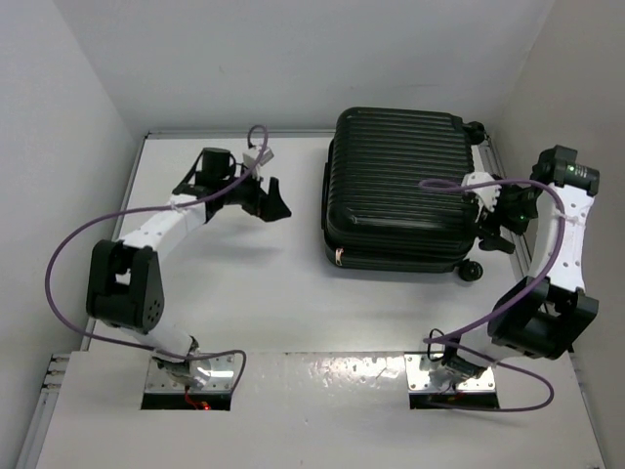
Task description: Pack the luggage
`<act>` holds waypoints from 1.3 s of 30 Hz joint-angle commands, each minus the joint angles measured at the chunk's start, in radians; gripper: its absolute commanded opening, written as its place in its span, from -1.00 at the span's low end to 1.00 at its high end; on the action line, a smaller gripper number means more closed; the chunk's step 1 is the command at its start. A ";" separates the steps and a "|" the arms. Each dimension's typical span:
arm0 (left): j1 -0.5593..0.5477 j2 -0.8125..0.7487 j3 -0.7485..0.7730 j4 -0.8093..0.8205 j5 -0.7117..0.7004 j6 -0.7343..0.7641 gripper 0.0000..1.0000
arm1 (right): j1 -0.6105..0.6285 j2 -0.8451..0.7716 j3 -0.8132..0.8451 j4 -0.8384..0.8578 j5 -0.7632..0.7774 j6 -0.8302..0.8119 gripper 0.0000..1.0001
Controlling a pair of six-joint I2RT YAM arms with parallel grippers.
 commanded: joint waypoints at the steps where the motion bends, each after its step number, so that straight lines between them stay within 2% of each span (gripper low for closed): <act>1: -0.068 -0.120 -0.062 0.053 0.010 0.006 0.99 | -0.013 0.004 -0.065 -0.054 -0.085 -0.178 0.93; 7: -0.146 -0.176 -0.129 0.062 -0.035 -0.094 0.99 | 0.009 0.075 -0.105 -0.074 -0.131 -0.270 0.93; 9: -0.179 -0.193 -0.166 0.062 -0.052 -0.117 0.99 | 0.035 0.101 -0.109 -0.086 -0.153 -0.285 0.84; 12: -0.199 -0.235 -0.209 0.099 -0.073 -0.129 0.99 | 0.082 0.110 -0.129 -0.082 -0.183 -0.288 0.59; 13: -0.209 -0.245 -0.232 0.122 -0.082 -0.129 0.99 | 0.105 0.109 -0.151 -0.069 -0.188 -0.275 0.44; 15: -0.197 -0.245 -0.232 0.122 -0.044 -0.129 0.99 | 0.142 0.104 -0.172 -0.063 -0.217 -0.253 0.27; 16: -0.185 -0.231 -0.220 0.113 0.009 -0.129 0.99 | 0.154 0.100 -0.178 -0.047 -0.223 -0.232 0.11; 20: -0.162 -0.177 -0.199 0.113 0.126 -0.160 0.99 | 0.214 0.101 -0.188 -0.036 -0.246 -0.163 -0.14; 24: -0.153 -0.102 -0.188 0.103 0.145 -0.210 0.99 | 0.234 0.090 -0.201 -0.031 -0.257 -0.135 -0.14; 29: -0.133 -0.019 -0.162 0.126 0.145 -0.267 0.71 | 0.248 0.067 -0.221 -0.023 -0.252 -0.107 -0.14; 35: -0.142 0.070 -0.096 0.163 0.138 -0.324 0.56 | 0.248 0.047 -0.246 -0.016 -0.252 -0.095 -0.14; 37: -0.153 0.094 -0.076 0.163 0.158 -0.324 0.43 | 0.246 0.049 -0.247 -0.014 -0.252 -0.090 -0.16; 39: -0.153 0.108 -0.065 0.163 0.172 -0.324 0.43 | 0.246 0.047 -0.250 -0.016 -0.251 -0.087 -0.16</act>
